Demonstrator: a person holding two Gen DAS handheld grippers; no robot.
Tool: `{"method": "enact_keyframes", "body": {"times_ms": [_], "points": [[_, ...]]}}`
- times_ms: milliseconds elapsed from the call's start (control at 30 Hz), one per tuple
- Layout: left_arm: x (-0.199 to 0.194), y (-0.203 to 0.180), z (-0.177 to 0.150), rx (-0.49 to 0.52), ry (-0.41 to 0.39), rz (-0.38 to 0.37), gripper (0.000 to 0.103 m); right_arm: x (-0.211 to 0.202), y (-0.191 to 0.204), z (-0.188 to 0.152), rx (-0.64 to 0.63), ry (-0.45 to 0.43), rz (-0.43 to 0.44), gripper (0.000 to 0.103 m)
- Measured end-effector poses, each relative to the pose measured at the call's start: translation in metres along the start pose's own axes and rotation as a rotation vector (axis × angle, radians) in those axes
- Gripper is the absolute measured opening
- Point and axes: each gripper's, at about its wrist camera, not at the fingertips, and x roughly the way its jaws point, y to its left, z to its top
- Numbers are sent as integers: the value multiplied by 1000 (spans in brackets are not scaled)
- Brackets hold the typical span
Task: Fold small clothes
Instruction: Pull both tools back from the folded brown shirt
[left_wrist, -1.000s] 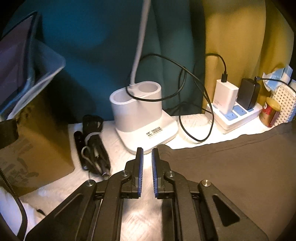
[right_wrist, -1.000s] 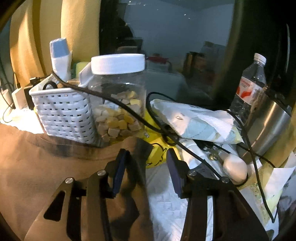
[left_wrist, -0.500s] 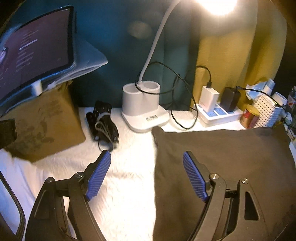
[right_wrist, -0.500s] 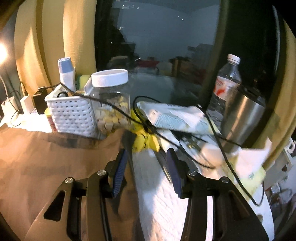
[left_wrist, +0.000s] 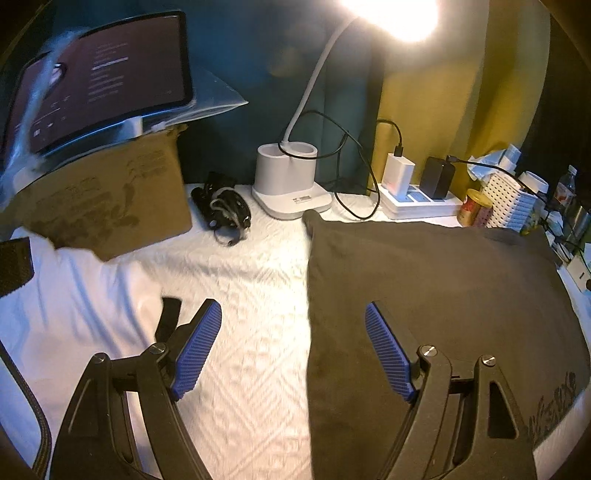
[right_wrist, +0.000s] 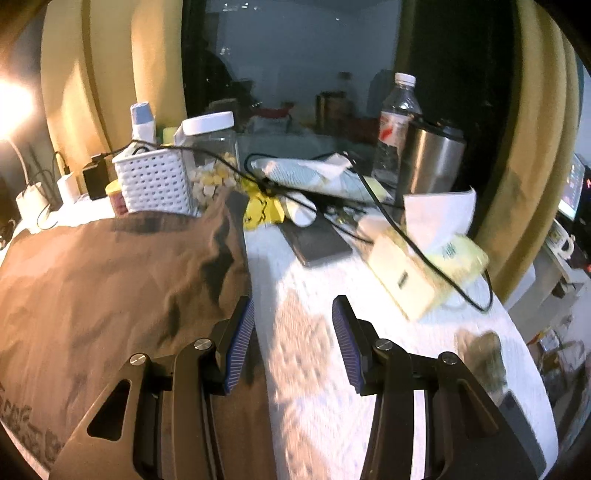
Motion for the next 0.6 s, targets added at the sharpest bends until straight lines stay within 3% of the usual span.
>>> {"method": "enact_keyframes", "body": {"times_ms": [600], "points": [[-32, -4, -89, 71, 133, -82, 79, -46, -11, -70, 83, 83, 56, 47]]}}
